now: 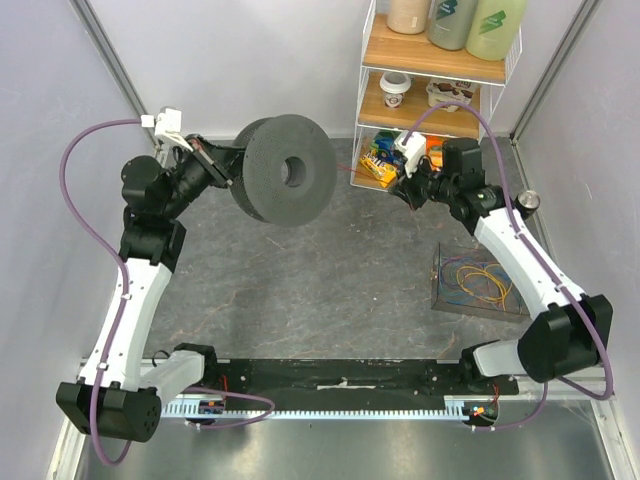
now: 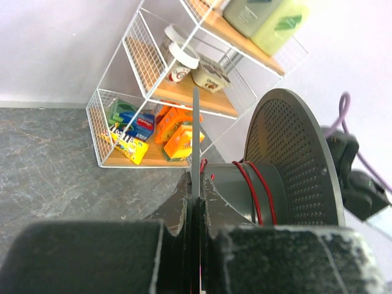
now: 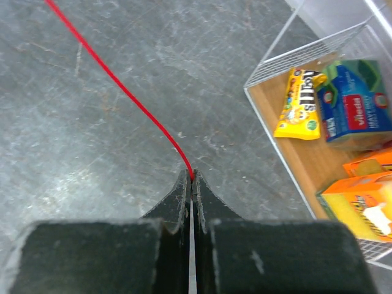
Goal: Wrap the cables
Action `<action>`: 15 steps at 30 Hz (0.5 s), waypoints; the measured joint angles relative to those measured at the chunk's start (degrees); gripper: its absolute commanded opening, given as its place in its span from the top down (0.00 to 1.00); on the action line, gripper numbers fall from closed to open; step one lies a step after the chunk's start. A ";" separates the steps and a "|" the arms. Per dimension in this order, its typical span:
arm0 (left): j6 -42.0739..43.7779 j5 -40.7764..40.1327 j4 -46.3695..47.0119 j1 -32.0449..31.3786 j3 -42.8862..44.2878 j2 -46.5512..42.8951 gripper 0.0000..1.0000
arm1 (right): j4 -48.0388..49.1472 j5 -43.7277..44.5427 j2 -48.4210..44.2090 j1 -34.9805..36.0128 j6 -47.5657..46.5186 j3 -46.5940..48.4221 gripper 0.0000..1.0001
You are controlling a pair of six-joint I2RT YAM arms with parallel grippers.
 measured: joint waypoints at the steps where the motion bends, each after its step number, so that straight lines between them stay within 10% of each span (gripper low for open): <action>1: -0.98 -1.09 -0.31 0.00 0.72 0.48 0.98 | 0.48 -0.52 -1.01 0.33 0.74 -1.38 1.00; 15: -8.44 -22.99 -22.36 -1.44 18.25 10.99 0.98 | 5.62 -2.40 -7.89 17.05 8.44 -9.22 1.00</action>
